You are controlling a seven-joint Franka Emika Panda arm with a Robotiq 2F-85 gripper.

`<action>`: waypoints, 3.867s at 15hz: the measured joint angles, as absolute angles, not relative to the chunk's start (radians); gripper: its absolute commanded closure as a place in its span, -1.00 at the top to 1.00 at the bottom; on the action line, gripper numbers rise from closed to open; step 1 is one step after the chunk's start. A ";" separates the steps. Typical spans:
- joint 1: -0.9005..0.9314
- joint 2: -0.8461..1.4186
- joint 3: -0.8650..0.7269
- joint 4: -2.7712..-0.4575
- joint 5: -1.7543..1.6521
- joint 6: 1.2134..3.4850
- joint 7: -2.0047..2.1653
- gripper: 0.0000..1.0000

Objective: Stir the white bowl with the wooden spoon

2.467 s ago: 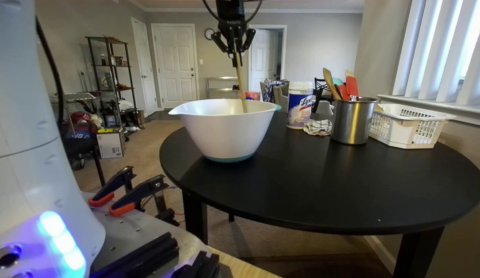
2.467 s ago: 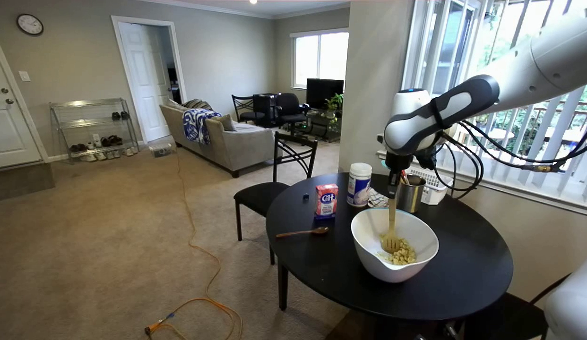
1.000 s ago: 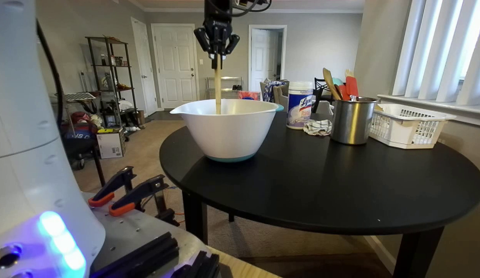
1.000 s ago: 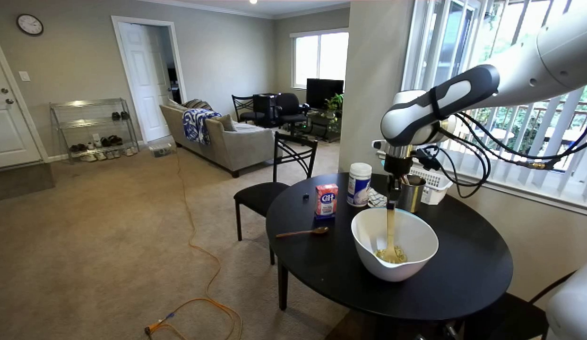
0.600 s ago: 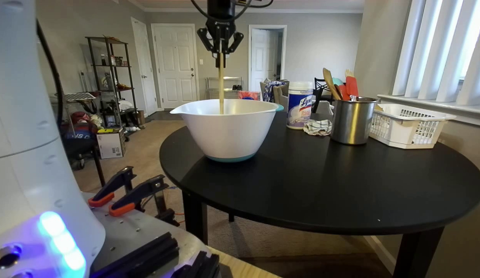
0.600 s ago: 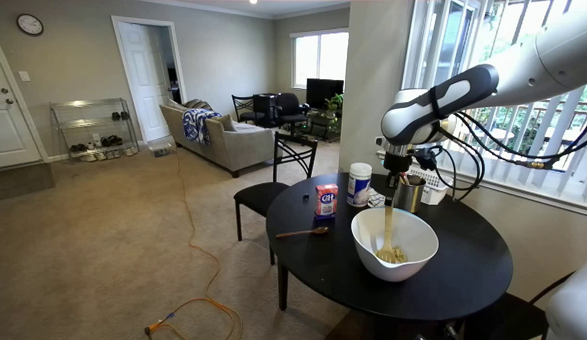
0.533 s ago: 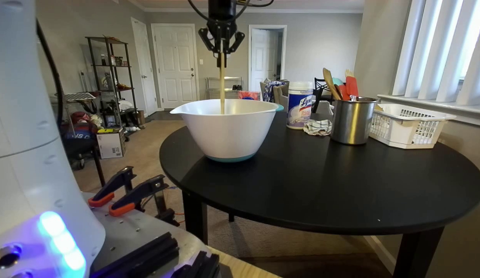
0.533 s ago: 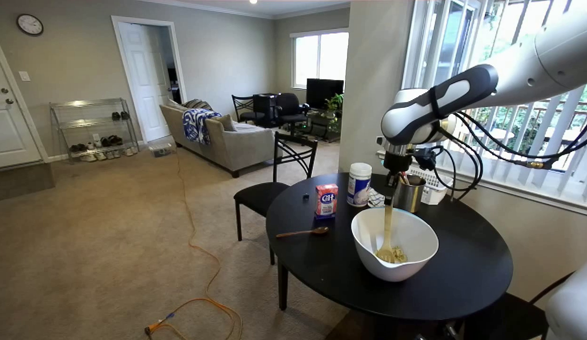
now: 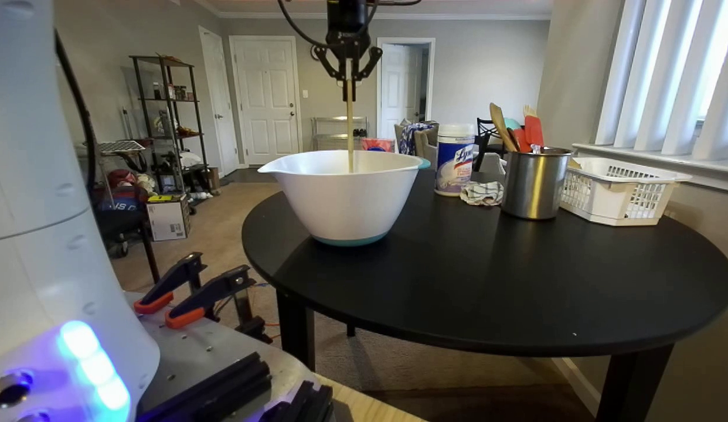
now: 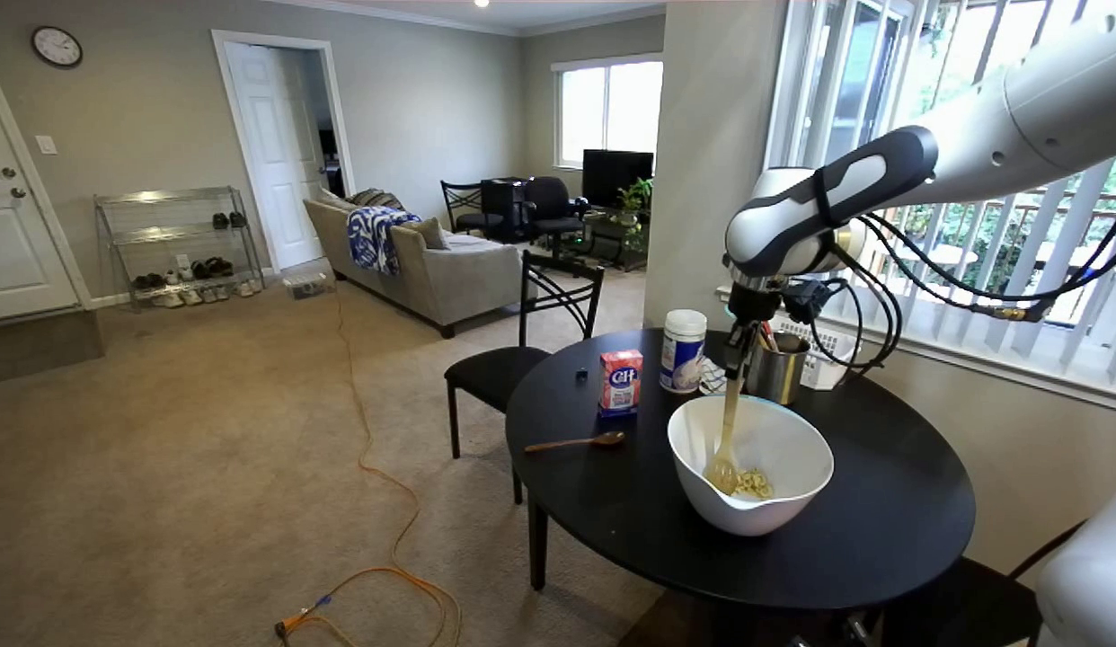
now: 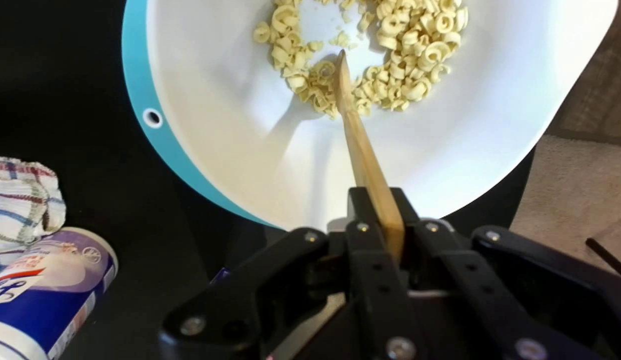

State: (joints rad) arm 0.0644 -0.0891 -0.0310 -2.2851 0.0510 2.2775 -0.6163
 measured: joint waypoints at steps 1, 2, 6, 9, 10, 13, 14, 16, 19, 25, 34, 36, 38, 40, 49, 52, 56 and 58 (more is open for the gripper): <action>0.062 -0.083 -0.035 -2.285 0.051 2.306 -0.616 -0.91; 0.059 -0.076 -0.038 -2.286 0.051 2.333 -0.616 -0.91; 0.052 -0.067 -0.040 -2.286 0.019 2.366 -0.612 -0.91; 0.052 -0.068 -0.036 -2.288 -0.055 2.366 -0.594 -0.91; 0.053 -0.070 -0.033 -2.291 -0.079 2.366 -0.584 -0.91; 0.053 -0.079 -0.024 -2.304 -0.129 2.366 -0.576 -0.91; 0.054 -0.082 -0.021 -2.308 -0.136 2.364 -0.578 -0.91; 0.056 -0.085 -0.017 -2.313 -0.136 2.348 -0.602 -0.91; 0.059 -0.092 -0.012 -2.314 -0.132 2.313 -0.680 -0.92; 0.060 -0.123 -0.009 -2.314 -0.105 2.201 -0.788 -0.92; 0.083 -0.125 -0.009 -2.307 0.122 2.153 -1.022 -0.92; 0.085 -0.121 -0.007 -2.304 0.122 2.168 -1.026 -0.92; 0.085 -0.113 -0.006 -2.304 0.122 2.224 -1.026 -0.92; 0.083 -0.103 -0.006 -2.303 0.122 2.293 -1.025 -0.92; 0.042 -0.107 -0.015 -2.321 -0.093 2.368 -0.856 -0.92; 0.041 -0.118 -0.017 -2.333 -0.105 2.341 -0.851 -0.92; 0.045 -0.131 -0.018 -2.334 -0.102 2.273 -0.883 -0.92; 0.050 -0.139 -0.017 -2.334 -0.084 2.232 -0.920 -0.92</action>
State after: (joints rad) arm 0.0497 -0.1388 -0.0173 -2.3342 -0.0844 2.2323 -0.9204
